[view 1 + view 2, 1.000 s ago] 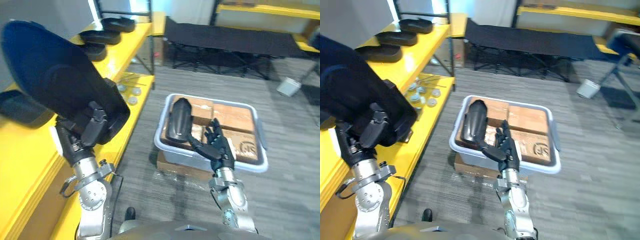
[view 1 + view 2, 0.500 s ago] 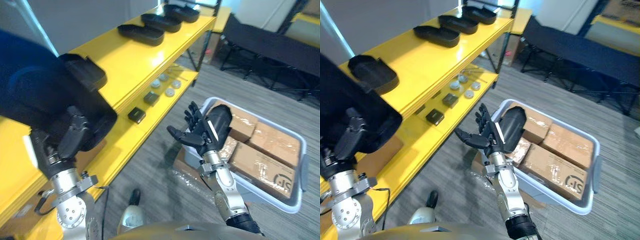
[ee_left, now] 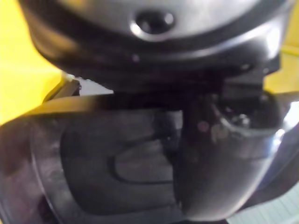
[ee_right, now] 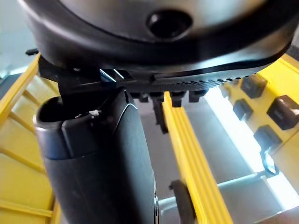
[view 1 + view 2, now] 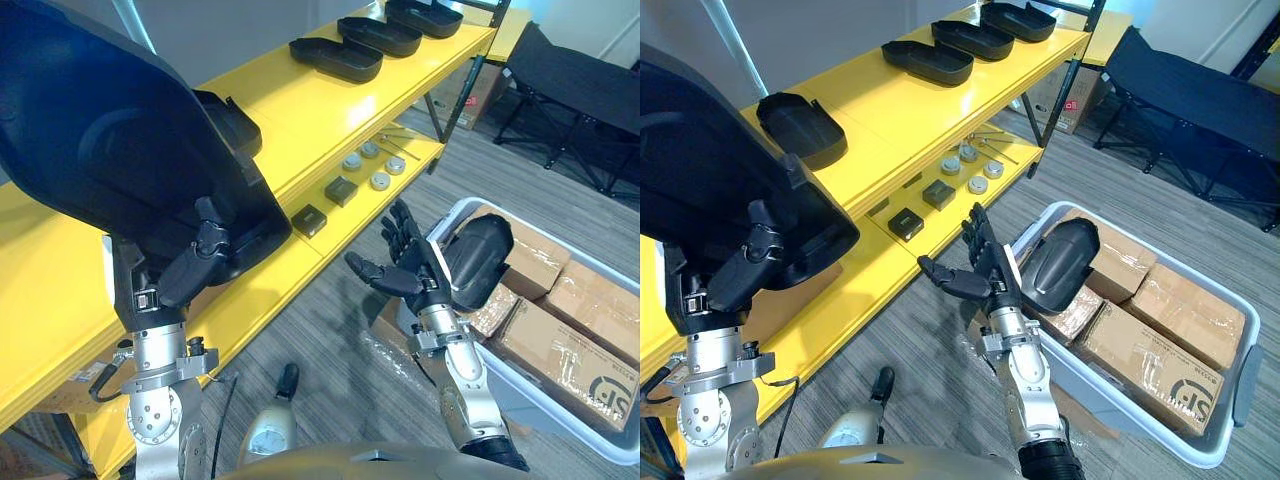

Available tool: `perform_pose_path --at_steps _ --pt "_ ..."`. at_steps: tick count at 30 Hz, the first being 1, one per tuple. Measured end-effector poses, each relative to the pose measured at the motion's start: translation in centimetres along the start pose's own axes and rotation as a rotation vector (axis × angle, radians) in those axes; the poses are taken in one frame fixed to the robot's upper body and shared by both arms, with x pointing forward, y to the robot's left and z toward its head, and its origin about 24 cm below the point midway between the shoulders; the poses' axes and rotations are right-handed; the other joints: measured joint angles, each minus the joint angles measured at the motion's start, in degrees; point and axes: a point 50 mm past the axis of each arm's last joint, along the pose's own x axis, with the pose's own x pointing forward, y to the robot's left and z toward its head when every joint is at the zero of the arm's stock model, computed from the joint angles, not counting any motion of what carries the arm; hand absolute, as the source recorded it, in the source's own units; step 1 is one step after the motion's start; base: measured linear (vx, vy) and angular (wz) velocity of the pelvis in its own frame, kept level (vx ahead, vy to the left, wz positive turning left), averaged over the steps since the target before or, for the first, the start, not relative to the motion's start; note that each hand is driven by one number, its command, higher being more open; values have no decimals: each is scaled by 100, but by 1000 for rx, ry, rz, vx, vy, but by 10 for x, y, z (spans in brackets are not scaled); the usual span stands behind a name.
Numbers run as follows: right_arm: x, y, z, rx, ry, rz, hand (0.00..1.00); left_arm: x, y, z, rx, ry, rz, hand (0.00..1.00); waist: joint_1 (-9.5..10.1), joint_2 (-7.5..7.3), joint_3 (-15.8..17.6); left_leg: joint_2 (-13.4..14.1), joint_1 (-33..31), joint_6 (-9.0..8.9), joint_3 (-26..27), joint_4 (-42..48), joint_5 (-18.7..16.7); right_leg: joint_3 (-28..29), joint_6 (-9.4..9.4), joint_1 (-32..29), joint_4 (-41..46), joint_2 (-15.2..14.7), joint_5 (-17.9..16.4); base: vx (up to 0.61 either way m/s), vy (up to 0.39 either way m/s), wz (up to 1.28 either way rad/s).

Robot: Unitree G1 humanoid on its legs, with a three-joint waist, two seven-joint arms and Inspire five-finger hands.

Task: Walk over and take three plastic housings, then place them on the shelf

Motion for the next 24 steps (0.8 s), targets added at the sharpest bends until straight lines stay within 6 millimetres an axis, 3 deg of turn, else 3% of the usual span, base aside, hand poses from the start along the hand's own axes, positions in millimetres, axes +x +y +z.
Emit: perform_pose_path --at_steps 4,6,7,8,9,10,11,12,13,14,15,16,18,20,21,23,24 --pt "1 1 3 -1 -16 -4 100 0 0 1 8 -11 -28 0 44 -88 50 -50 -6 41 508 4 17 -231 -6 137 89 -168 -112 -47 43 31" --pt "1 0 5 -2 -39 -19 100 1 2 5 22 -30 -35 0 147 -262 145 -247 -44 170 676 251 -118 -287 -157 260 77 -410 -169 53 85 22" --pt "2 -2 8 -8 -48 -24 100 3 4 10 34 -51 -35 0 150 -359 219 -388 -146 257 811 676 -423 -383 -507 395 222 -515 -116 135 173 47" --pt "1 -5 9 -22 -52 -28 100 3 5 11 37 -57 -32 0 97 -252 216 -405 -209 297 710 942 -596 -262 -917 152 1024 -668 224 138 201 56" --pt "0 -7 10 -28 -55 -39 100 4 7 12 45 -62 -37 0 87 -218 197 -405 -177 356 662 996 -673 -24 -1197 -195 1721 -803 589 128 209 48" --pt "1 -8 13 -33 -70 -42 100 5 9 14 62 -71 -47 0 111 -229 198 -416 -106 419 663 999 -756 248 -1276 -461 2228 -902 1051 116 170 28" --pt "1 -9 15 -36 -86 -45 100 6 12 16 81 -76 -56 0 117 -249 191 -421 -48 475 659 977 -834 520 -1262 -662 2580 -922 1585 210 196 31" --pt "3 -9 18 -38 -109 -55 100 7 15 17 102 -79 -59 0 71 -225 205 -412 91 550 617 912 -887 784 -1023 -918 3021 -951 2031 211 144 31" --pt "6 -9 19 -44 -119 -52 100 8 18 18 115 -82 -53 0 53 -174 244 -381 148 630 508 896 -937 846 -887 -1063 3283 -931 1581 327 154 26" --pt "15 -7 27 -95 -149 -28 100 9 23 19 119 -82 -23 0 1 -151 260 -352 294 732 392 873 -999 893 -857 -1301 3429 -753 668 310 144 8" --pt "26 -8 39 -143 -194 -3 100 11 29 19 104 -90 17 0 8 -5 334 -285 469 771 381 873 -1084 855 -819 -1425 3014 -430 252 253 113 3" --pt "32 -8 46 -154 -221 4 100 13 30 19 91 -98 30 0 8 35 352 -271 546 792 371 877 -1125 860 -808 -1452 2645 -249 176 169 103 15" --pt "41 -11 80 -198 -357 -9 100 30 26 18 61 -152 27 0 -70 52 345 -391 607 789 20 918 -1237 1591 -810 -1786 1515 352 177 190 19 74" --pt "38 -15 103 -238 -452 -33 100 40 20 13 40 -161 -5 0 -270 89 357 -535 657 730 -435 999 -1325 2313 -615 -1905 1227 550 294 256 -101 148" --pt "35 -19 116 -256 -504 -48 100 43 18 10 37 -150 -19 0 -360 29 322 -629 781 625 -697 993 -1327 2569 -496 -1889 1097 533 368 250 -158 147" --pt "29 -27 131 -289 -577 -69 100 42 18 10 40 -143 -26 0 -357 -33 243 -722 889 457 -1025 983 -1440 2457 -363 -1667 480 515 510 288 -287 115" --pt "28 -29 134 -295 -588 -74 100 42 18 10 42 -143 -28 0 -352 -104 188 -740 883 410 -1054 961 -1518 2350 -425 -1563 256 507 606 241 -305 111"
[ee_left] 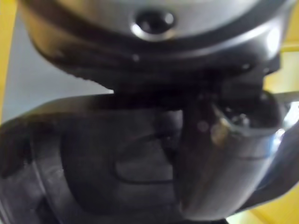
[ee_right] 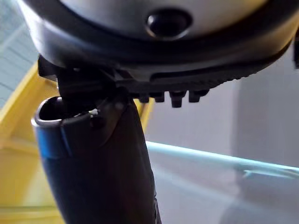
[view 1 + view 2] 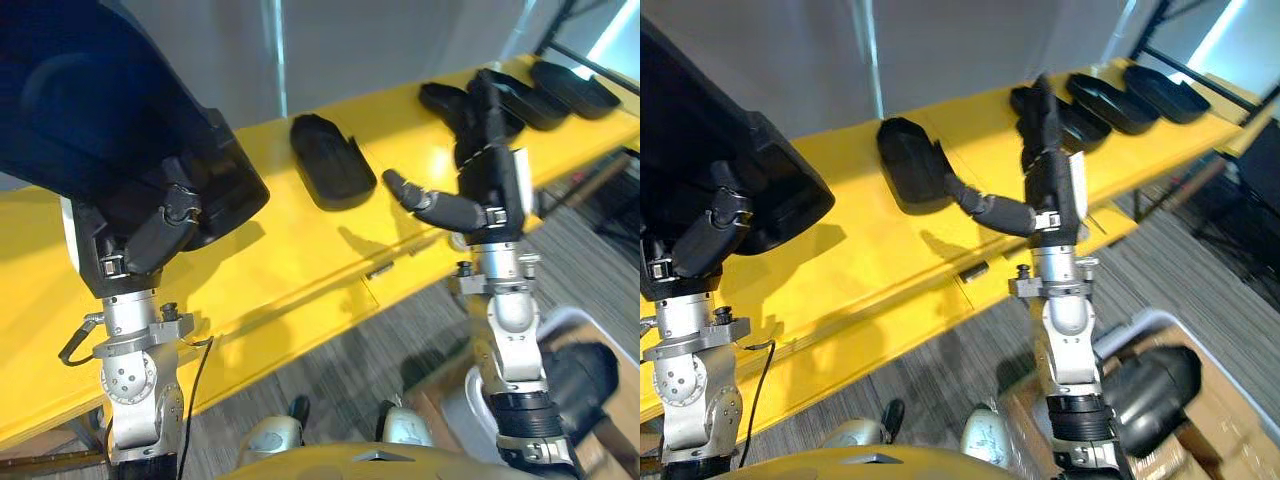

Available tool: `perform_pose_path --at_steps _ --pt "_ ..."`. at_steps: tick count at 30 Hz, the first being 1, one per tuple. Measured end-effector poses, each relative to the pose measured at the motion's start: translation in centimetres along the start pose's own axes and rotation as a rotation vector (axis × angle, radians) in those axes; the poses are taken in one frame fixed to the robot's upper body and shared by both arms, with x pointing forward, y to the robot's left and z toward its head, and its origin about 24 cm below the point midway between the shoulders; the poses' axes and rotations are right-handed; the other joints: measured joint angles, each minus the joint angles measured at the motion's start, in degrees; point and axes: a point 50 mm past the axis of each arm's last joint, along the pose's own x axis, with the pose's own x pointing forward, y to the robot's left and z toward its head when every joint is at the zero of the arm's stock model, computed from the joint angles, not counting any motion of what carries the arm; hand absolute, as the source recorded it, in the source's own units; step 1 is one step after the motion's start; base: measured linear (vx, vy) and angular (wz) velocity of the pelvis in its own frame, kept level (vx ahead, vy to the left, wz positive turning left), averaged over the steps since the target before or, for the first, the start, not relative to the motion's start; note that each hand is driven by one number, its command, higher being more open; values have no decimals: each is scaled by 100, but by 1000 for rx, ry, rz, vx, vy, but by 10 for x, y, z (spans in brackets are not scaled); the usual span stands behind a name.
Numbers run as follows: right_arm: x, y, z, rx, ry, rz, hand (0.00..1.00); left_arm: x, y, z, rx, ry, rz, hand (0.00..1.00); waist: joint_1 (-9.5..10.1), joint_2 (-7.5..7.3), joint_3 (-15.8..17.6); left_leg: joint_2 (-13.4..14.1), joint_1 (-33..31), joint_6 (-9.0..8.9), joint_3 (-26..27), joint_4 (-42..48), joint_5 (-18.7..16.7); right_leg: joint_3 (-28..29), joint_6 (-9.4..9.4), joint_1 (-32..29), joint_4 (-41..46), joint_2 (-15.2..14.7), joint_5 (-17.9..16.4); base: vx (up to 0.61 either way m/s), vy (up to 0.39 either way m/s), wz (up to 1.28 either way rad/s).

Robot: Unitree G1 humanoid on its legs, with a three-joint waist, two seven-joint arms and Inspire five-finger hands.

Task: Walk over and take three plastic housings, then place them on the shelf

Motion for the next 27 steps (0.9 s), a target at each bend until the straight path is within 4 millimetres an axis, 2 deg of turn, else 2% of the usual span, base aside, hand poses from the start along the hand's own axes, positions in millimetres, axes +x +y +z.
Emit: perform_pose_path --at_steps 1,2,3,4,5,6,7,9,12,16,18,20,21,22,23,24,25,26,27 --pt "0 -3 2 -6 -7 -12 100 1 1 1 8 3 -10 0 -2 -119 -77 47 -85 30 405 0 -170 -175 -188 211 -333 -102 318 168 -299 114" --pt "0 -12 4 -26 -10 -28 100 -2 -1 -5 -12 28 0 0 -63 -55 -180 453 -219 -94 1280 177 -152 -614 15 496 -649 -52 677 149 -281 114" --pt "-1 -15 4 -28 -10 -37 100 -4 -3 -7 -26 48 -3 0 -73 43 -204 644 -299 -133 1701 283 -181 -799 11 597 -755 -17 683 159 -300 128" --pt "-2 -23 6 -31 -7 -63 100 -7 -9 -11 -61 71 -21 0 -115 290 -230 953 -380 -222 2352 335 -117 -1120 -5 791 -899 120 672 133 -189 98" --pt "-5 -28 3 -35 19 -98 100 -8 -17 -13 -86 83 -64 0 -122 400 -244 1087 -309 -310 2624 138 75 -1304 -34 867 -913 141 655 159 -186 93" --pt "-8 -31 2 -39 37 -118 100 -8 -22 -14 -101 88 -93 0 -125 450 -267 1091 -253 -293 2767 -25 195 -1380 -36 913 -912 148 654 214 -122 75" --pt "-22 -36 -4 -44 98 -154 100 -9 -35 -13 -136 86 -164 0 -136 478 -280 1081 49 -278 2814 -474 384 -1509 -49 1087 -909 176 645 158 -69 49" --pt "-28 -33 -8 -30 128 -150 100 -8 -40 -10 -151 73 -191 0 -134 446 -260 1077 205 -281 2825 -617 403 -1508 -57 1171 -910 189 637 117 -20 16" --pt "-36 -25 -13 16 158 -143 100 -8 -41 -10 -151 76 -191 0 -174 357 -248 1017 248 -278 2815 -684 404 -1514 -57 1194 -913 133 636 75 28 2" --pt "-50 -18 -19 89 206 -163 100 -15 -38 -14 -146 125 -164 0 -171 332 -231 917 301 -225 2760 -812 448 -1577 -50 1252 -954 92 626 14 28 11" --pt "-58 -15 -22 107 236 -164 100 -19 -38 -15 -135 143 -156 0 -201 217 -147 818 141 -226 2632 -536 444 -1635 -21 1262 -780 -88 453 -35 49 35" --pt "-57 -14 -23 112 235 -158 100 -19 -38 -15 -117 144 -153 0 -244 135 -54 778 -46 -233 2547 -295 436 -1628 -45 1226 -665 -187 326 -111 49 42" --pt "-56 -14 -22 112 229 -152 100 -18 -39 -15 -98 143 -156 0 -272 70 -3 758 -260 -306 2490 35 269 -1606 -28 1230 -656 -266 237 -133 47 41" --pt "-55 -15 -21 119 223 -150 100 -18 -39 -15 -94 141 -158 0 -281 61 47 803 -456 -292 2566 417 21 -1601 34 1251 -656 -292 180 -191 68 30" --pt "-55 -17 -21 130 218 -147 100 -19 -42 -15 -70 146 -175 0 -283 187 152 1188 -683 -274 2616 1090 -168 -1594 59 1244 -535 -289 164 -169 92 7" --pt "-56 -18 -23 130 221 -144 100 -20 -42 -16 -59 152 -182 0 -282 215 161 1322 -680 -302 2605 1195 -161 -1534 96 1231 -480 -325 140 -169 118 -19" --pt "-57 -19 -24 149 220 -145 100 -23 -42 -16 -41 161 -186 0 -275 214 166 1443 -599 -397 2605 1212 -198 -1406 205 1157 -385 -432 94 -123 295 -39" --pt "-58 -21 -24 157 213 -147 100 -24 -42 -17 -37 167 -194 0 -291 325 149 1512 -445 -638 2630 1172 -371 -1266 313 1098 -275 -597 35 -118 350 -40" --pt "-59 -22 -23 168 203 -160 100 -24 -42 -16 -35 166 -203 0 -304 317 169 1397 -414 -689 2683 1171 -469 -1202 353 1049 -227 -743 28 -106 456 -39"
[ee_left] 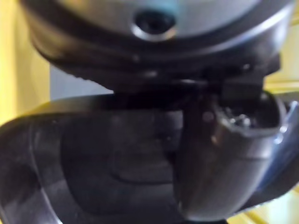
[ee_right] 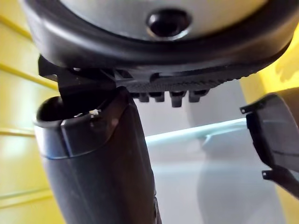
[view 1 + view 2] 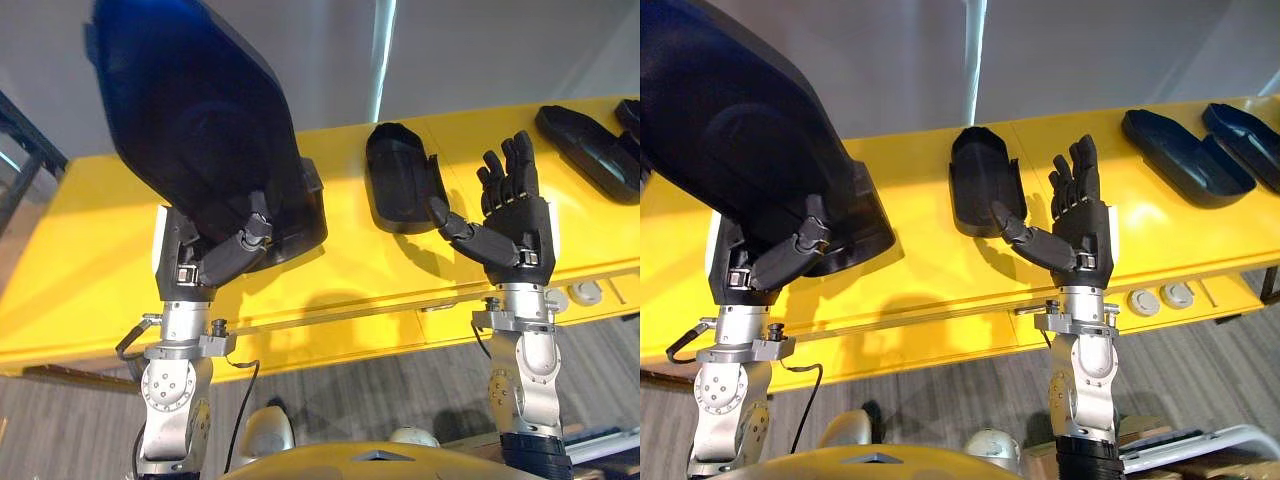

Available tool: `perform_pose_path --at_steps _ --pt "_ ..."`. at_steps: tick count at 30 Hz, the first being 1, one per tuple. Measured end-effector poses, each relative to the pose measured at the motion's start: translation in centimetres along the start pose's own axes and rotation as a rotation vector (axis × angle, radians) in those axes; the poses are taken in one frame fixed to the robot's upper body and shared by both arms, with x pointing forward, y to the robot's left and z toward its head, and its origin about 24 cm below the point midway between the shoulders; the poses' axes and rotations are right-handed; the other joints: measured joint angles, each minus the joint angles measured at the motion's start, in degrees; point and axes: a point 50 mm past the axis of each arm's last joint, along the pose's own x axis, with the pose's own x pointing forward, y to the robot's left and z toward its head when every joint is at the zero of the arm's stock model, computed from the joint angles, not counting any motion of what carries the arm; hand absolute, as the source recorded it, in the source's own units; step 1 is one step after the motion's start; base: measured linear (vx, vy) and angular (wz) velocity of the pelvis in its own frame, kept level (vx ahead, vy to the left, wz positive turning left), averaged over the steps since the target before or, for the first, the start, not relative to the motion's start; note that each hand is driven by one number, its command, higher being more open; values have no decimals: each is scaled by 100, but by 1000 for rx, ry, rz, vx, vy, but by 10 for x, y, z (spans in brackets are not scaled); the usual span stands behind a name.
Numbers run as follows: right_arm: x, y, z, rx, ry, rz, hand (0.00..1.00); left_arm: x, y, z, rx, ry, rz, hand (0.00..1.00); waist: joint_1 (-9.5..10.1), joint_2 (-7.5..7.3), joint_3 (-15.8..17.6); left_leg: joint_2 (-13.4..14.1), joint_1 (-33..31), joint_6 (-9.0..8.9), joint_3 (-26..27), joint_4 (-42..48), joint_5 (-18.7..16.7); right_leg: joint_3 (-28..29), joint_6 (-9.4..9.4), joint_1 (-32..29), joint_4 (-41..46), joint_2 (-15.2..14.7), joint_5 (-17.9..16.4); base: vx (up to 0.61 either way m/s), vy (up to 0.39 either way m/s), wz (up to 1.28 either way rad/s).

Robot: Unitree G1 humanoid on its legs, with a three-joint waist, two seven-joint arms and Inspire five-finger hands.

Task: Walk over and take three plastic housings, then place them on the shelf

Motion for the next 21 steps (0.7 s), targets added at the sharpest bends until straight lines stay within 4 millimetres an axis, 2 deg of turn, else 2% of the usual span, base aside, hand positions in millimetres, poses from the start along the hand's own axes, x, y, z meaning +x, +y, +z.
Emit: perform_pose_path --at_steps 1,2,3,4,5,6,7,8,9,10,11,12,15,18,21 --pt "-4 0 -1 15 -3 -25 100 0 1 1 9 -2 -18 0 0 -56 13 -285 59 119 176 61 -126 76 -9 -4 2 -285 5 -64 382 -28" --pt "-9 0 -3 22 0 -44 100 1 2 2 17 -6 -38 0 -3 -80 -1 -456 -23 295 271 230 -268 76 -132 -3 -91 -481 84 -35 292 -25" --pt "-11 0 -4 22 6 -47 100 2 2 3 21 -9 -46 0 1 -86 1 -487 -84 391 307 320 -338 63 -253 -13 -133 -521 153 -31 317 -22" --pt "-13 5 -8 32 26 -30 100 3 6 4 27 -10 -57 0 19 -151 5 -525 -180 492 417 363 -382 21 -499 -99 -163 -587 347 -14 235 -31" --pt "-14 11 -13 43 47 0 100 4 11 3 20 8 -61 0 39 -215 15 -524 -184 553 495 269 -331 -121 -423 -221 -92 -551 571 -13 246 -34" --pt "-14 14 -15 40 56 15 100 4 13 2 28 19 -59 0 37 -233 12 -522 -156 601 499 187 -258 -186 -387 -242 -83 -493 589 18 82 -22" --pt "-14 17 -16 22 61 38 100 6 15 -1 34 37 -60 0 22 -233 8 -509 -102 575 486 33 -162 -155 -366 -261 -125 -345 582 37 12 -4" --pt "-12 18 -15 22 51 59 100 11 17 -3 17 47 -64 0 -16 -226 2 -482 -47 564 456 -242 22 21 -363 -263 -327 -70 570 42 -11 7" --pt "-12 18 -13 20 44 60 100 15 16 -4 8 41 -68 0 -32 -227 1 -480 -55 550 425 -318 96 81 -378 -248 -430 15 582 54 -50 17" --pt "-11 16 -12 15 38 59 100 20 14 -5 3 35 -80 0 -57 -233 -2 -485 -74 519 361 -395 172 67 -375 -179 -536 64 598 49 -51 37" --pt "-10 14 -10 6 33 54 100 27 9 -6 -17 37 -91 0 -153 -217 -14 -517 -159 504 238 -420 250 47 -252 -158 -572 112 651 47 -66 51" --pt "-10 10 -9 -5 33 40 100 30 2 -9 -54 54 -107 0 -200 -167 -43 -483 -171 452 129 -559 361 29 -244 -158 -572 186 653 19 -56 47" --pt "-7 5 -1 -32 13 31 100 29 -15 -17 -101 119 -169 0 -278 -91 -85 -401 0 337 51 -1143 716 -27 -215 -177 -573 321 626 -4 -92 19" --pt "-4 2 3 -57 4 38 100 27 -22 -23 -94 170 -197 0 -293 -45 -106 -340 244 277 107 -1620 974 -4 -223 -184 -566 412 599 -43 -66 -8" --pt "-4 2 10 -63 -20 44 100 32 -21 -34 -80 237 -173 0 -313 -1 -135 -347 475 253 216 -2022 1203 80 -141 -186 -546 424 482 -58 -31 -11"
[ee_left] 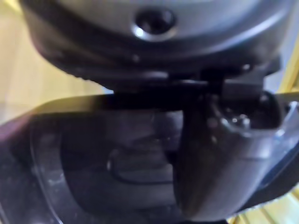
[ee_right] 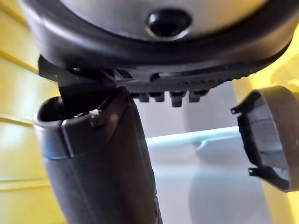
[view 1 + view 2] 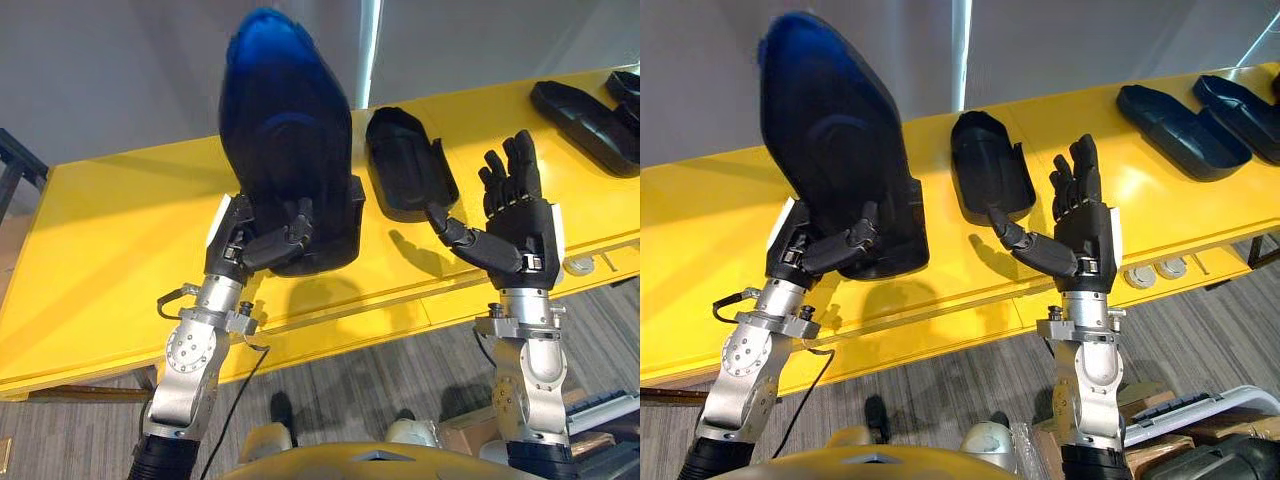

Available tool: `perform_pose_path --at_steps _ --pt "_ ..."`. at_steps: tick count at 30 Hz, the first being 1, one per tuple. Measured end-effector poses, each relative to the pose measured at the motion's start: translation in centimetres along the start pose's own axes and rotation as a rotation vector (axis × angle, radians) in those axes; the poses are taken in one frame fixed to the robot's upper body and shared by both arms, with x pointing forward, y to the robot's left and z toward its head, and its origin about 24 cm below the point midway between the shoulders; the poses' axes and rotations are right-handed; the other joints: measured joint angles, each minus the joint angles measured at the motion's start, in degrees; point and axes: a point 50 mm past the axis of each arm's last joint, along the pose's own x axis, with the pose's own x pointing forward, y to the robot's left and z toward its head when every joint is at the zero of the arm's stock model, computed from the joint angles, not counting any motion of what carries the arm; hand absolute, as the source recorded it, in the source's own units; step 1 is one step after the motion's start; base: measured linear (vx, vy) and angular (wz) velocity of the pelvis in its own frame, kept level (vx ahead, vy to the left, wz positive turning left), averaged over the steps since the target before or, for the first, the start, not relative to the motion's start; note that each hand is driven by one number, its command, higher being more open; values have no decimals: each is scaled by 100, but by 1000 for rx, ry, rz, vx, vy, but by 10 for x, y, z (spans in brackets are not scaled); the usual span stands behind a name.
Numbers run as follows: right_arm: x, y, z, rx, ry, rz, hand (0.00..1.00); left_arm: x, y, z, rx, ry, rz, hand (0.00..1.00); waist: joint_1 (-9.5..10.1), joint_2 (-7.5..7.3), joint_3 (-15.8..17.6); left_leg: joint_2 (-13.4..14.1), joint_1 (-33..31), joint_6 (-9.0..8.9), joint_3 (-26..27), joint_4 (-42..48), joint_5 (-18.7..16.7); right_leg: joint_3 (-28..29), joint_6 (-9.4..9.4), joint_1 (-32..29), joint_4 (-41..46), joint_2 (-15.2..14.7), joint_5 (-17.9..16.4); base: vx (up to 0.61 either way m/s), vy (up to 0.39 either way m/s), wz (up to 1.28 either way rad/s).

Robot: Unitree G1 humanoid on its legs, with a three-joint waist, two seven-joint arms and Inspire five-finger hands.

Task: Walk over and take three plastic housings, then place them on the shelf

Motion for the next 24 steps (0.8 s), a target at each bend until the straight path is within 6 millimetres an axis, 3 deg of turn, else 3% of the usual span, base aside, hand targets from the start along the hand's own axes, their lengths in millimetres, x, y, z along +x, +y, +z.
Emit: perform_pose_path --at_steps 4,6,13,15,20,24 --pt "0 4 -1 6 7 51 100 18 14 -27 14 151 136 0 -81 54 -27 16 60 -16 102 -141 92 158 -8 -152 184 9 -97 -109 -7 -10" --pt "0 6 -2 14 16 66 100 20 20 -31 11 172 182 0 -123 50 -27 17 37 -3 151 -141 119 208 -3 -226 199 9 -92 -70 12 -13" --pt "3 14 -5 9 54 165 100 62 44 -24 58 145 309 0 -158 63 -18 16 -191 34 222 -140 260 358 58 -614 401 -8 -49 -57 11 -7" --pt "13 17 -1 2 24 202 100 73 55 -18 83 137 339 0 -178 90 55 14 -232 36 238 -139 295 423 58 -724 495 -18 -49 -30 1 -5" --pt "28 23 5 11 -28 229 100 84 75 -9 127 142 394 0 -269 177 230 10 -255 47 279 -141 329 460 53 -820 590 -34 -55 -38 -3 -4" --pt "28 22 3 11 -6 229 100 88 82 -4 106 145 394 0 -290 221 364 -1 -290 55 273 -141 338 458 52 -855 604 -49 -60 -24 3 1"
